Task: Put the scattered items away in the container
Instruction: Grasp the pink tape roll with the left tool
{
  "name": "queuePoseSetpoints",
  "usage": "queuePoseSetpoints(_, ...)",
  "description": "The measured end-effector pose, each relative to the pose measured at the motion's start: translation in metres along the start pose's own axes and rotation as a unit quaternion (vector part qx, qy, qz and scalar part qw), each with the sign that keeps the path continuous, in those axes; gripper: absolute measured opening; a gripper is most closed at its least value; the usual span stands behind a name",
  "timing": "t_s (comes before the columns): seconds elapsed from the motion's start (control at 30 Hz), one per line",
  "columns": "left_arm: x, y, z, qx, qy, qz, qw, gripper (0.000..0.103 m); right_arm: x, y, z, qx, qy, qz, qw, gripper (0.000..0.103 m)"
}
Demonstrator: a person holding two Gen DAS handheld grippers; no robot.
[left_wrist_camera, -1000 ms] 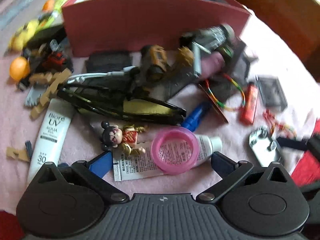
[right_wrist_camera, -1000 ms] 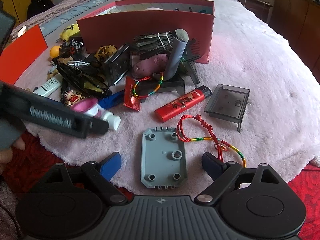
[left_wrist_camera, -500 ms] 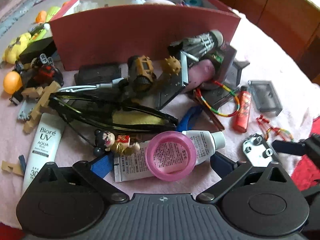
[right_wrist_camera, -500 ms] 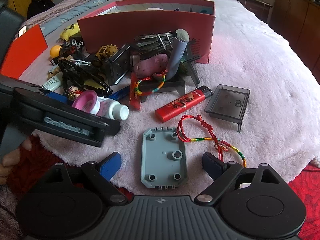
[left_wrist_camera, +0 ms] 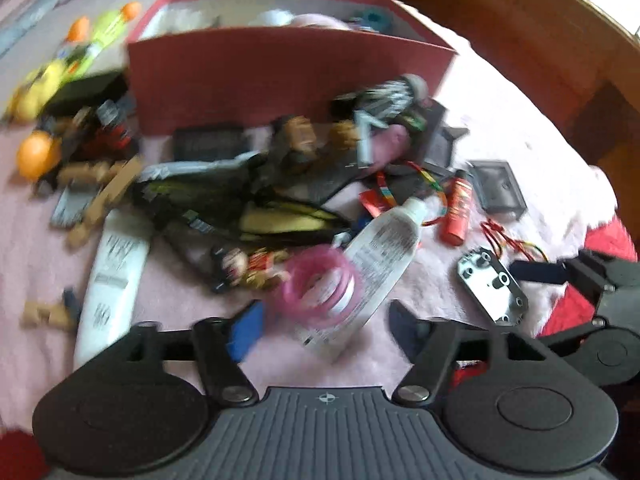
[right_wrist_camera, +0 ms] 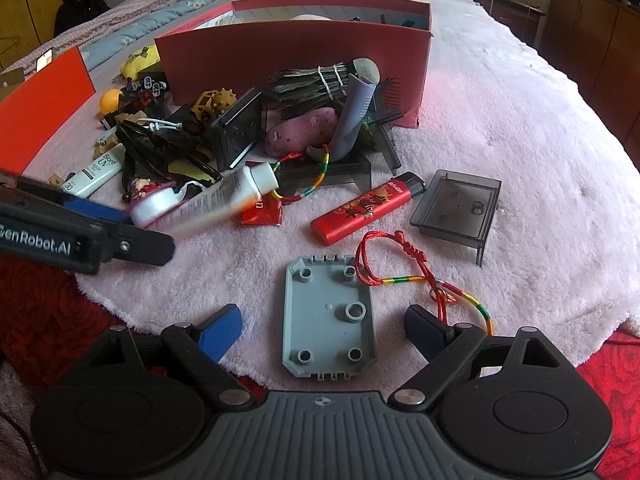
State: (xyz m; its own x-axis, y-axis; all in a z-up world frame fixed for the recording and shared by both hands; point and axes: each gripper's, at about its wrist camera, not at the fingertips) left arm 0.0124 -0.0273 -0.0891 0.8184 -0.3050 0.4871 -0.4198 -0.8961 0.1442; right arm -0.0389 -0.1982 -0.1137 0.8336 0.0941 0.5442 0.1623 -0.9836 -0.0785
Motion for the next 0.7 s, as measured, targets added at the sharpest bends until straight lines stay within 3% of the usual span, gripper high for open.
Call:
queuePoseSetpoints(0.2,0.014,0.023,0.027,-0.007,-0.008,0.060,0.9981,0.080,-0.001,0.001,-0.001,0.002,0.002,0.002,1.000,0.091)
queuePoseSetpoints(0.23,0.014,0.027,0.028,-0.004,-0.002,0.073,0.9973,0.070,-0.001,0.001,-0.001,0.002,0.002,0.002,1.000,0.091)
queuePoseSetpoints(0.27,0.015,0.030,0.028,-0.002,0.003,0.084,0.9965,0.053,-0.002,0.001,-0.001,0.003,0.003,0.003,1.000,0.091)
queuePoseSetpoints(0.33,0.017,0.033,0.029,-0.002,0.005,0.095,0.9955,0.045,-0.002,0.002,0.000,0.004,0.004,0.004,1.000,0.091)
queuePoseSetpoints(0.7,0.009,0.013,-0.014,-0.017,0.048,0.036,0.9981,0.040,-0.003,0.001,-0.001,0.004,0.007,0.004,1.000,0.092)
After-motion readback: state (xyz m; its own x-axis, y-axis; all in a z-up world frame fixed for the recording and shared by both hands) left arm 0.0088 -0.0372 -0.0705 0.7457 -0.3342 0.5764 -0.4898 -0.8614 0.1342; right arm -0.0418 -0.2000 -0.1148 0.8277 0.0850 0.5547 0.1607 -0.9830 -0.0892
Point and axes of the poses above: each gripper's, at about its wrist camera, not at the fingertips, and z roughly the way its jaws point, y to its right, x to its top, and after that the axes turned 1 degree about z, right-handed
